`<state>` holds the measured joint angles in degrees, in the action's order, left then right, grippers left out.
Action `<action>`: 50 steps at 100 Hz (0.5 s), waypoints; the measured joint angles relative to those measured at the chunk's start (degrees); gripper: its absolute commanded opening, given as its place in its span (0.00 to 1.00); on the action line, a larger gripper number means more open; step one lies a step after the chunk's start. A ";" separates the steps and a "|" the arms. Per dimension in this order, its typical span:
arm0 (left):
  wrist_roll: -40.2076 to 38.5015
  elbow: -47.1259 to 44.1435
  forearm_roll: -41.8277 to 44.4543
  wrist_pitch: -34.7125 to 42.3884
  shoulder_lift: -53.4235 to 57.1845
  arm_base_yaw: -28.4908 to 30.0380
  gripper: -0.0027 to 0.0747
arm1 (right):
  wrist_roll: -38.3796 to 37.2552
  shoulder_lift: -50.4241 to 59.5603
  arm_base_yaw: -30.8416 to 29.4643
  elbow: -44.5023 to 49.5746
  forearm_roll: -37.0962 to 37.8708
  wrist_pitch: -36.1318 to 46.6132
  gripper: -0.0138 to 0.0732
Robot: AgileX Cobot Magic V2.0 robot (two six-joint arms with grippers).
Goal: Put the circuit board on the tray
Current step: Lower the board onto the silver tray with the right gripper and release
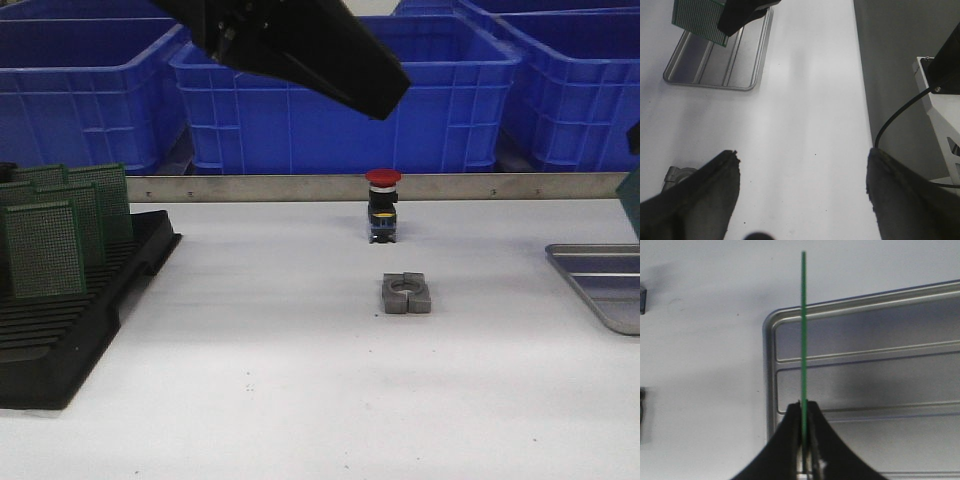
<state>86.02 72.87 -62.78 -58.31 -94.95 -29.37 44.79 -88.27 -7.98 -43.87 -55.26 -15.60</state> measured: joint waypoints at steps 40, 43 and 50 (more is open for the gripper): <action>0.00 0.00 -0.04 -0.11 -0.10 0.00 0.68 | 0.00 -6.91 0.00 -4.94 1.85 -2.80 0.92; 0.00 0.00 -0.04 -0.20 -0.10 0.00 0.68 | 0.00 -6.91 0.00 -4.94 2.12 -2.68 0.91; 0.00 0.00 0.25 -0.33 -0.10 0.47 0.68 | 0.00 -6.91 0.00 -4.94 3.16 -2.56 0.90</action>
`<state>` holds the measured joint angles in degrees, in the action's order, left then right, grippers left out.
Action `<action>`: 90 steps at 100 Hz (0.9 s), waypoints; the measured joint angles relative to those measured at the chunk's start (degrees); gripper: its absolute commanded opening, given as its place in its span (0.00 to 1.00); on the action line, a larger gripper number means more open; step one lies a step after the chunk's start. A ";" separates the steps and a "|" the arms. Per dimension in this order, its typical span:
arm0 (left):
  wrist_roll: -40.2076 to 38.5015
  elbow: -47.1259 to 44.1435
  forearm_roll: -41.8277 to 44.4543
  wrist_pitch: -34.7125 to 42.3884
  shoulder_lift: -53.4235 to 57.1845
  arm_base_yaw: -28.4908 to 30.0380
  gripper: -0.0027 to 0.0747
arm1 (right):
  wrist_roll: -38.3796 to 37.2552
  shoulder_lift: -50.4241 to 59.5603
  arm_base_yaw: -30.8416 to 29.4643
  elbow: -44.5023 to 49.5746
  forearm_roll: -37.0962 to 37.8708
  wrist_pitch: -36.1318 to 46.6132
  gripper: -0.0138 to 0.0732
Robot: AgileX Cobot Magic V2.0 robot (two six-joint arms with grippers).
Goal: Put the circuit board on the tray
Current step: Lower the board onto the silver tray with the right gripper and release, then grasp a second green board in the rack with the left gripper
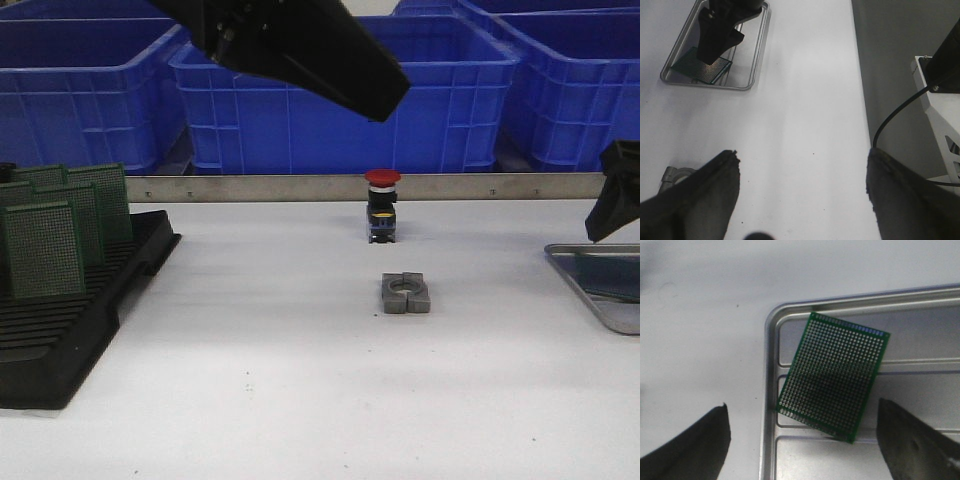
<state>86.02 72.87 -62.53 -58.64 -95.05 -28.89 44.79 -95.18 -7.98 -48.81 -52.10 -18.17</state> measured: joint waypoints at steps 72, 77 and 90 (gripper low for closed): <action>-0.03 0.31 35.06 -2.08 0.57 22.69 0.68 | 0.00 0.00 0.00 0.00 1.99 0.00 0.90; -0.03 0.31 35.87 -2.08 0.57 23.30 0.68 | 0.00 0.00 0.00 0.00 1.99 0.00 0.90; -0.03 0.31 36.25 0.00 0.57 24.66 0.68 | 0.00 0.00 0.00 0.00 1.99 0.00 0.90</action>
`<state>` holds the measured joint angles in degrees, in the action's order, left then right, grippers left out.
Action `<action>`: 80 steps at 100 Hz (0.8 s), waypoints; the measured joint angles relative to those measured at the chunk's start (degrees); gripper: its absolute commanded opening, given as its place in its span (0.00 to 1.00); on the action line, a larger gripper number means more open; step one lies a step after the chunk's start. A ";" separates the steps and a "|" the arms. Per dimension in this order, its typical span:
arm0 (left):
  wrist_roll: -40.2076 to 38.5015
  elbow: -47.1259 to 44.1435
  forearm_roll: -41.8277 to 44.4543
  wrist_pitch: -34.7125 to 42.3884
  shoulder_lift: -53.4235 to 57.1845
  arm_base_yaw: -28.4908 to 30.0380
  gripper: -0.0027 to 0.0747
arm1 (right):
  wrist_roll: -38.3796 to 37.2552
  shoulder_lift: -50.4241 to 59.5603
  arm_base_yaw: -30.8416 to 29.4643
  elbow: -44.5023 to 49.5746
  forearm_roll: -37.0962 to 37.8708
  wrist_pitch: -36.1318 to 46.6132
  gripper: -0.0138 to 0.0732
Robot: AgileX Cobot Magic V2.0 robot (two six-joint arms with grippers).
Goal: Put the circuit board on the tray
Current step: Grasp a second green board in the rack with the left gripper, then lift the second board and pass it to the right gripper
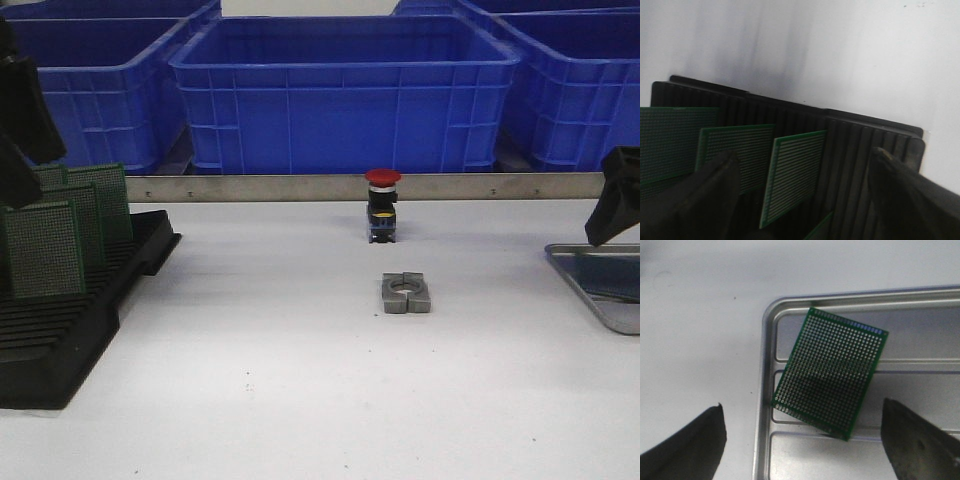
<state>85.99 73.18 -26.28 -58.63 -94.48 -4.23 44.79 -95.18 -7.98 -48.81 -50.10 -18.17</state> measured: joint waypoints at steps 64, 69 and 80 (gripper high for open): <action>0.00 -0.32 -0.53 2.54 -8.45 0.62 0.14 | 0.10 0.00 0.00 0.00 0.00 0.00 0.90; 0.00 -0.32 -0.53 2.12 -8.45 0.62 0.04 | 0.10 0.00 0.00 0.00 0.00 0.00 0.90; 0.12 0.07 -0.31 -0.59 -8.45 0.62 0.01 | 0.10 0.00 0.00 0.00 0.00 0.00 0.90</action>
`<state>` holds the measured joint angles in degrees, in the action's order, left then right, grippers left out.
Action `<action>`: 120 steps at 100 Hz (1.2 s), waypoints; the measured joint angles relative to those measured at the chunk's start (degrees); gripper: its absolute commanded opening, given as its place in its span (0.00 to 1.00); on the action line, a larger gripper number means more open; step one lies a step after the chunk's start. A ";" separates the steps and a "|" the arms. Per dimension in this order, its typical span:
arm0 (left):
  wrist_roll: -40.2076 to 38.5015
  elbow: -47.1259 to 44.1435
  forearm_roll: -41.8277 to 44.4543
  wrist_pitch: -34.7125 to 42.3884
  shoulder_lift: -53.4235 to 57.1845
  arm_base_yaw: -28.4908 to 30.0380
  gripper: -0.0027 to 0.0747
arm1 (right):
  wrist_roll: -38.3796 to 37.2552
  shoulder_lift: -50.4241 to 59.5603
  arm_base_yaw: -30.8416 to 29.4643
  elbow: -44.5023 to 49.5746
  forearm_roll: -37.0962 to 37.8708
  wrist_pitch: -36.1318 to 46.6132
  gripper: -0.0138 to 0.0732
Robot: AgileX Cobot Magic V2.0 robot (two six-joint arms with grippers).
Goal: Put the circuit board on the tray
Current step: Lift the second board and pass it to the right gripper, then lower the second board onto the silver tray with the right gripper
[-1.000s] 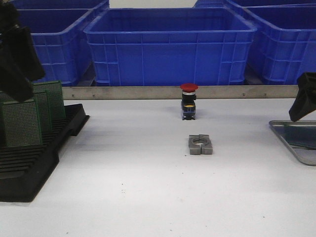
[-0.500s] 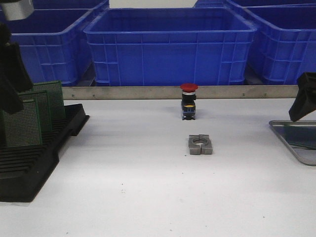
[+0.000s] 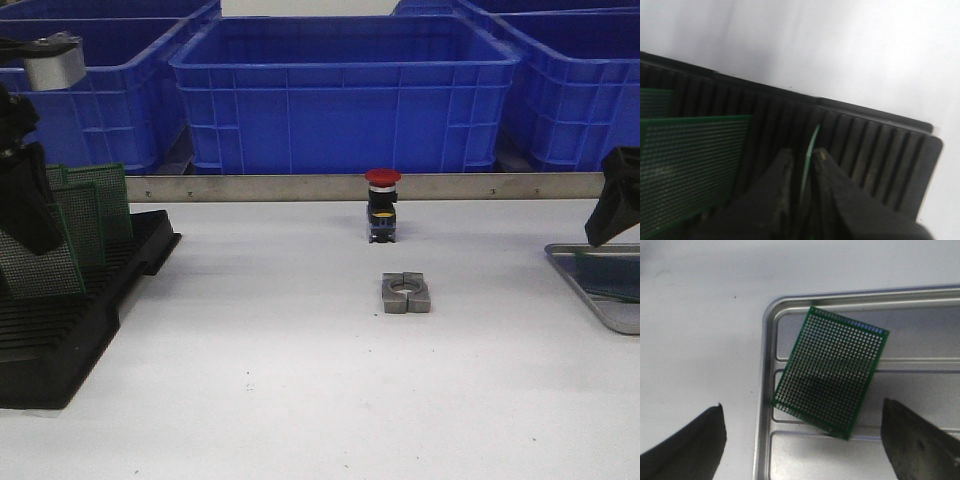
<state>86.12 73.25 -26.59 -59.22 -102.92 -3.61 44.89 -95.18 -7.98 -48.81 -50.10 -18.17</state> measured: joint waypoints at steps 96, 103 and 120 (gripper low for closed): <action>-0.11 9.27 -25.68 -9.83 -0.41 -15.57 0.01 | 43.54 3.91 16.26 -5.87 -3.22 -30.66 0.90; -0.11 9.27 -26.21 -9.83 -0.41 -17.03 0.01 | 47.41 3.91 17.80 -5.87 -5.59 -32.08 0.90; -0.11 9.27 -27.96 -9.83 -0.41 -19.53 0.01 | 53.48 3.91 20.95 -5.87 -12.51 -33.24 0.90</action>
<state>86.01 82.52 -54.55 -69.06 -103.34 -23.14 98.37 -91.27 12.97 -54.67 -62.61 -51.40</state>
